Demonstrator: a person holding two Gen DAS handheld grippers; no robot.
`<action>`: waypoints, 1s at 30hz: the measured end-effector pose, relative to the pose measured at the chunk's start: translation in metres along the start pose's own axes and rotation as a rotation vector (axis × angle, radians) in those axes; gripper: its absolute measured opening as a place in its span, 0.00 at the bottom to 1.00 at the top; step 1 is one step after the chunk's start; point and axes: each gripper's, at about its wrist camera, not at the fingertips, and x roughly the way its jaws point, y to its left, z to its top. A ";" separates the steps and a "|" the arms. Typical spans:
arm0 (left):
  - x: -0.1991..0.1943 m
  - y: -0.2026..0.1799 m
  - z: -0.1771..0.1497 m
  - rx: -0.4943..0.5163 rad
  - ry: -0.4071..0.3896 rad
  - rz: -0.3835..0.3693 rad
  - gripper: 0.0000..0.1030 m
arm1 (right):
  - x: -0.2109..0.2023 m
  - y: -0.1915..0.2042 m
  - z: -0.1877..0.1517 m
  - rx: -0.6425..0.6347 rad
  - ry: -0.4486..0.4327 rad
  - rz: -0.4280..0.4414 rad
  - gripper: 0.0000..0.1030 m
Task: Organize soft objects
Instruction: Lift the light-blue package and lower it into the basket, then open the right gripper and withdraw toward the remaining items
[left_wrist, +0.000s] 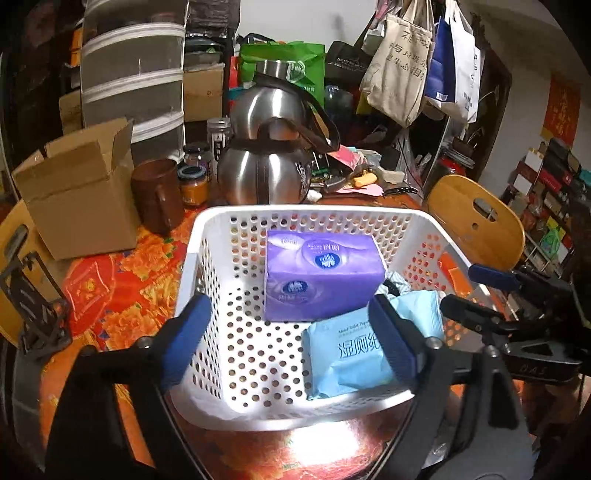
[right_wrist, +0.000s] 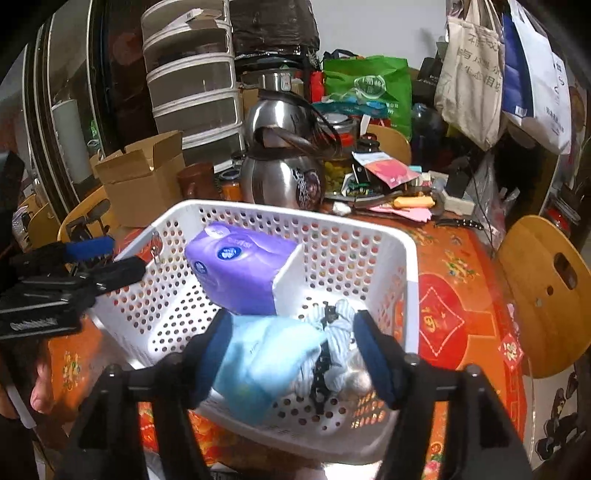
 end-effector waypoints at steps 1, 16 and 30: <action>-0.001 0.002 -0.001 -0.007 0.001 -0.006 0.84 | 0.001 -0.001 -0.001 0.003 0.001 -0.001 0.71; -0.006 -0.008 -0.031 0.003 0.037 0.002 0.84 | -0.012 -0.006 -0.029 0.023 -0.018 0.016 0.72; -0.098 0.001 -0.105 0.013 -0.017 0.038 0.85 | -0.078 -0.010 -0.119 0.028 -0.080 0.019 0.75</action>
